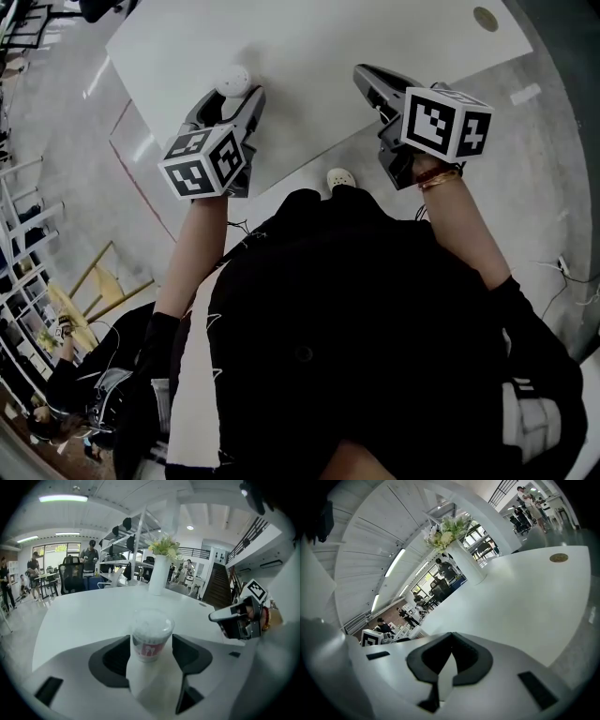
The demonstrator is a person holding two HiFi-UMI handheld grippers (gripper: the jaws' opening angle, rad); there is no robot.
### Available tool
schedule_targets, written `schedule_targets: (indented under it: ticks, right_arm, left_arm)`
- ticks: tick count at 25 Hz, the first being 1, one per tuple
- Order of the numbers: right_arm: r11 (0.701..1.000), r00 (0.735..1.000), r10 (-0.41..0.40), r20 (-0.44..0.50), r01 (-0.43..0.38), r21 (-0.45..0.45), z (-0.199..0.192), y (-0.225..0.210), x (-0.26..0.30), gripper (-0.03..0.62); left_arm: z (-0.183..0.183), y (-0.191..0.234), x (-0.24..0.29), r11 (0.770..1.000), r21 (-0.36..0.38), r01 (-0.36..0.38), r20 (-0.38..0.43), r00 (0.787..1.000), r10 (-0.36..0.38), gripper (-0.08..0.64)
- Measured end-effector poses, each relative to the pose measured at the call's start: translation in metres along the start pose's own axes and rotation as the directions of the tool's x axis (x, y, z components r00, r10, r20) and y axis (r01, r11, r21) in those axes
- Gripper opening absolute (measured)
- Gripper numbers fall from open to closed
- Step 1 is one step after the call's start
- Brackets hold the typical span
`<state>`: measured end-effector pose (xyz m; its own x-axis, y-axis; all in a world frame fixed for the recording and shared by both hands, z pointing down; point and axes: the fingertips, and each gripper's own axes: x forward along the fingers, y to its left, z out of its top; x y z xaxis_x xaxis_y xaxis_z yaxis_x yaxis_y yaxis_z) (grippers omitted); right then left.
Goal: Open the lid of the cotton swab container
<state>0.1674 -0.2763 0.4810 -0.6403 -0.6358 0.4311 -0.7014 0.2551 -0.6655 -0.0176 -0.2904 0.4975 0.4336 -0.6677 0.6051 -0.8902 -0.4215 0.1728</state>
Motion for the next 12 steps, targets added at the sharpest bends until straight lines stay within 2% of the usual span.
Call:
schedule_targets:
  ticks: [3, 12]
  right_arm:
    - [1.0, 1.0, 0.002, 0.012, -0.003, 0.022, 0.01, -0.002, -0.001, 0.005]
    - [1.0, 0.999, -0.01, 0.033, 0.009, 0.021, 0.013, -0.001, -0.004, 0.005]
  left_arm:
    - [0.001, -0.001, 0.005, 1.0, 0.03, 0.001, -0.017, 1.0, 0.0, 0.292]
    - [-0.012, 0.004, 0.01, 0.999, 0.036, 0.001, -0.04, 0.999, 0.0, 0.264]
